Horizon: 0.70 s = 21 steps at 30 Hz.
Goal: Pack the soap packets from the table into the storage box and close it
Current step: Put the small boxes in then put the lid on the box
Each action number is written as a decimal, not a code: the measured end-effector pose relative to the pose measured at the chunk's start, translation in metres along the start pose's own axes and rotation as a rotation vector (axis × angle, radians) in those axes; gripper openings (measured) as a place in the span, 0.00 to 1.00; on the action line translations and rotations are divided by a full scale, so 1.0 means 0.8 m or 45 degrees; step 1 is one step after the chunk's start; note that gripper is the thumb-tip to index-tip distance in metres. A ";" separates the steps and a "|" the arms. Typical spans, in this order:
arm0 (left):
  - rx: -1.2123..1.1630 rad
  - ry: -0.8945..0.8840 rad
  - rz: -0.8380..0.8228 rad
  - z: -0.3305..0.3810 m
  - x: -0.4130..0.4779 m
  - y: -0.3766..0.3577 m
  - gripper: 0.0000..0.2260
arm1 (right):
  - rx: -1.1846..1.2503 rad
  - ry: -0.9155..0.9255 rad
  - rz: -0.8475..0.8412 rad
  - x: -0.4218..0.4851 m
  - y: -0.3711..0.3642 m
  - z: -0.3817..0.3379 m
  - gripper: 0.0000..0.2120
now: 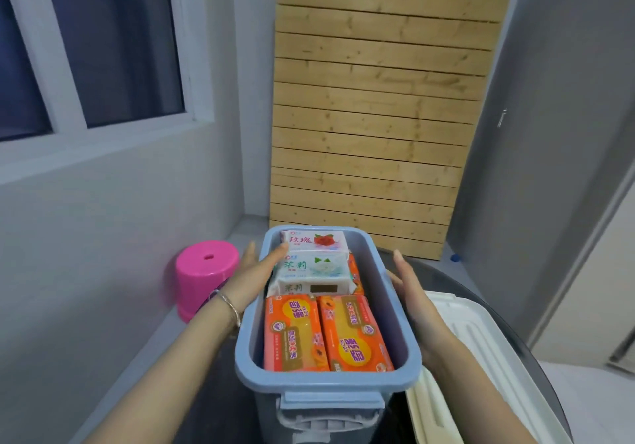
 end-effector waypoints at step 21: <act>1.145 -0.615 -0.433 0.064 -0.107 -0.163 0.29 | -1.212 0.269 0.059 -0.160 0.145 0.101 0.31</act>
Point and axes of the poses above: each hand's wrist, its own x-axis towards the middle knuckle, its own y-axis out of the back of the hand, z = x × y, the point moved 7 cm from there along x, towards the middle knuckle, and after that the axes turned 8 degrees about x, right-handed, at the moved point
